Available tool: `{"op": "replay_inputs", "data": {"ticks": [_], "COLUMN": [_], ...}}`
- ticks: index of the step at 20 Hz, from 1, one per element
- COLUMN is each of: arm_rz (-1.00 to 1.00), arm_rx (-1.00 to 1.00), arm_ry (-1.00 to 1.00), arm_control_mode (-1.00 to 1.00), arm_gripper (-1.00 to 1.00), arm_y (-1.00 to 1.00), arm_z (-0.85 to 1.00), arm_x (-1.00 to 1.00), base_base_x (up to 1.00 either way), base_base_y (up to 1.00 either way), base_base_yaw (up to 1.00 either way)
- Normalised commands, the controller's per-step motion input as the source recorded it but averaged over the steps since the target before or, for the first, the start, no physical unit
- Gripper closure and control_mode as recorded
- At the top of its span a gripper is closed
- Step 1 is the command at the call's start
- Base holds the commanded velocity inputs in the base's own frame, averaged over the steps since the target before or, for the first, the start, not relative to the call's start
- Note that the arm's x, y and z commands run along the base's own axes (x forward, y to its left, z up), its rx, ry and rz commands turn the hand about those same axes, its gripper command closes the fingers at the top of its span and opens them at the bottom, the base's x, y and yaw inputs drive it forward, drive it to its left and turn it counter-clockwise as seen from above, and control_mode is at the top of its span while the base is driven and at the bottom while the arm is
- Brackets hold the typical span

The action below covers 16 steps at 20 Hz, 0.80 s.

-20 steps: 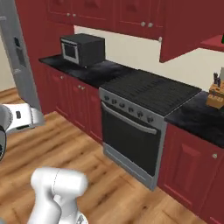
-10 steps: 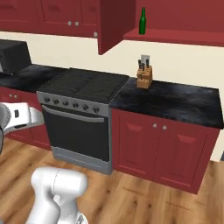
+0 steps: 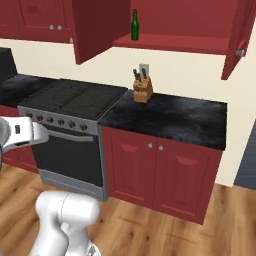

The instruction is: Open the cabinet directly in front. Then move the beer and the mug to the dining counter with the jar on it.

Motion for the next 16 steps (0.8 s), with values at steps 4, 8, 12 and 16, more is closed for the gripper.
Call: {"op": "replay_inputs", "data": {"ticks": [4, 8, 12, 16], "arm_rz": [0.00, 0.00, 0.00, 0.00], "arm_rx": [0.00, 0.00, 0.00, 0.00], "arm_ry": [0.00, 0.00, 0.00, 0.00], "arm_control_mode": [1.00, 1.00, 1.00, 1.00], "arm_gripper": [-1.00, -1.00, -1.00, -1.00], "arm_y": [0.00, 0.00, 0.00, 0.00], "arm_z": [0.00, 0.00, 0.00, 0.00], "arm_x": [0.00, 0.00, 0.00, 0.00], "base_base_x": [0.60, 0.65, 0.24, 0.02], "base_base_y": [-0.50, -0.02, 0.01, 0.16], "base_base_yaw": [-0.11, -0.38, -0.41, -0.02]}}
